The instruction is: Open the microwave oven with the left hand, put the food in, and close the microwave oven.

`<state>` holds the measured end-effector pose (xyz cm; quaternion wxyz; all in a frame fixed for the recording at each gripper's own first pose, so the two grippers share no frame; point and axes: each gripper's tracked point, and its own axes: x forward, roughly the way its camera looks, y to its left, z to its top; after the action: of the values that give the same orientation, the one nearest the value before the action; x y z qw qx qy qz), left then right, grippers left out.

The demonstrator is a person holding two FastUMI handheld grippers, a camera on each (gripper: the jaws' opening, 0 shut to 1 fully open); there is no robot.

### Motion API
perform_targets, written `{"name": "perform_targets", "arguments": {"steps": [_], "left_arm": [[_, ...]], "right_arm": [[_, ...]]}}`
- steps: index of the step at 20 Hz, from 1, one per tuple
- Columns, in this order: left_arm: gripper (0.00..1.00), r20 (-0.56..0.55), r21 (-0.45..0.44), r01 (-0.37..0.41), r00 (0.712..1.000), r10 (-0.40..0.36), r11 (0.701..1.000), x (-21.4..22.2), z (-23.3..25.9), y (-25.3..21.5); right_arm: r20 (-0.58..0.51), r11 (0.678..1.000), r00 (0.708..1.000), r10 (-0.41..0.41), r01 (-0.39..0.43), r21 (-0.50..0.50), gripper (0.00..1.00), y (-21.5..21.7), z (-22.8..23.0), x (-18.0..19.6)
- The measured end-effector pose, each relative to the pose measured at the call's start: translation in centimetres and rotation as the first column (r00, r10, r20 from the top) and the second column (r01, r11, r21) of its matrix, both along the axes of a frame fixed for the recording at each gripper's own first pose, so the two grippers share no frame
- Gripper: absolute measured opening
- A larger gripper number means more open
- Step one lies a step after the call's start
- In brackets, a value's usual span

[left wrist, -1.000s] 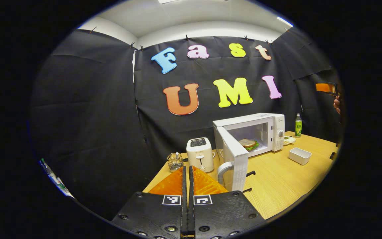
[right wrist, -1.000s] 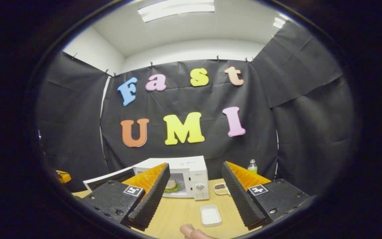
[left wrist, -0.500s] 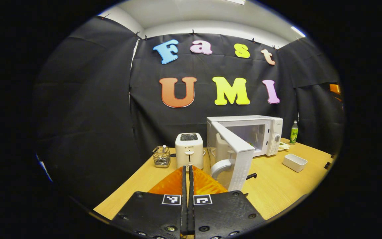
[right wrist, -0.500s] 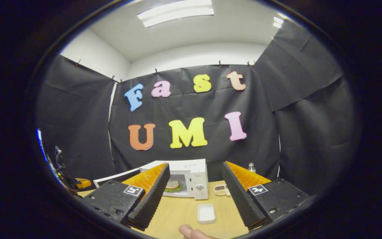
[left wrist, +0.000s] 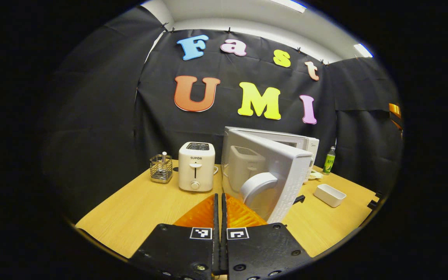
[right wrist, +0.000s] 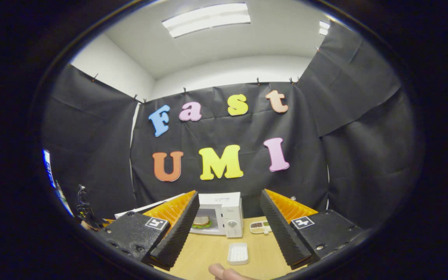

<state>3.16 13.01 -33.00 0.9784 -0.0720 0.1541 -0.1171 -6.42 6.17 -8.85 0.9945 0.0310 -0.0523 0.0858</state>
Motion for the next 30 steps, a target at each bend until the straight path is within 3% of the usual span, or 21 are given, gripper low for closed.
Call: {"name": "perform_targets", "arguments": {"steps": [1, 2, 3, 4, 5, 8, 9, 10, 11, 23, 30], "left_arm": [[0.0, 0.007, -0.021, 0.025, 1.0, -0.025, 0.999, 0.1, 0.2, -0.9], [0.0, 0.019, -0.038, 0.043, 0.999, -0.043, 0.998, 0.3, 0.6, -1.7], [0.0, 0.024, -0.05, 0.066, 0.998, -0.065, 0.997, 0.6, 0.7, -2.4], [0.0, 0.028, -0.055, 0.083, 0.996, -0.081, 0.995, 0.9, 0.8, -3.0], [0.0, 0.033, -0.056, 0.102, 0.994, -0.101, 0.993, 1.3, 1.0, -3.7], [0.0, 0.046, -0.032, 0.158, 0.987, -0.156, 0.987, 2.4, 1.1, -5.5], [0.0, 0.037, -0.038, 0.181, 0.983, -0.18, 0.983, 2.8, 0.9, -6.5], [0.0, 0.02, -0.041, 0.209, 0.978, -0.208, 0.977, 3.3, 0.5, -7.6], [0.0, 0.007, -0.034, 0.228, 0.974, -0.228, 0.973, 3.7, 0.1, -8.5], [0.0, -0.02, -0.011, 0.342, 0.94, -0.342, 0.94, 6.2, -1.5, -17.7], [0.0, -0.015, -0.019, 0.36, 0.933, -0.36, 0.933, 9.3, -1.1, -22.9]], "right_arm": [[0.014, 1.0, 1.0, 0.005, -0.005, 0.013, 0.91, -0.1, 0.2, -0.1], [0.024, 1.0, 1.0, 0.013, -0.014, 0.024, 1.0, -0.2, 0.2, -0.2], [0.028, 0.999, 0.999, 0.021, -0.022, 0.035, 1.0, -0.3, 0.1, -0.2], [0.029, 0.999, 0.999, 0.029, -0.03, 0.044, 0.91, -0.5, -0.2, -0.3], [0.025, 0.998, 0.999, 0.036, -0.037, 0.044, 1.0, -0.7, -0.5, -0.2], [0.022, 0.998, 0.999, 0.049, -0.049, 0.041, 1.0, -1.2, -0.9, 0.0], [0.021, 0.997, 0.998, 0.057, -0.058, 0.053, 0.91, -1.3, -1.1, 0.0], [0.021, 0.995, 0.997, 0.068, -0.07, 0.065, 1.0, -1.3, -1.3, 0.0], [0.023, 0.994, 0.997, 0.078, -0.079, 0.078, 1.0, -1.4, -1.4, -0.1], [0.014, 0.995, 0.999, 0.042, -0.043, 0.088, 0.99, -4.0, -2.5, 0.2], [-0.027, 0.995, 0.999, 0.037, -0.034, 0.096, 0.99, -4.5, -3.8, 1.2]]}}
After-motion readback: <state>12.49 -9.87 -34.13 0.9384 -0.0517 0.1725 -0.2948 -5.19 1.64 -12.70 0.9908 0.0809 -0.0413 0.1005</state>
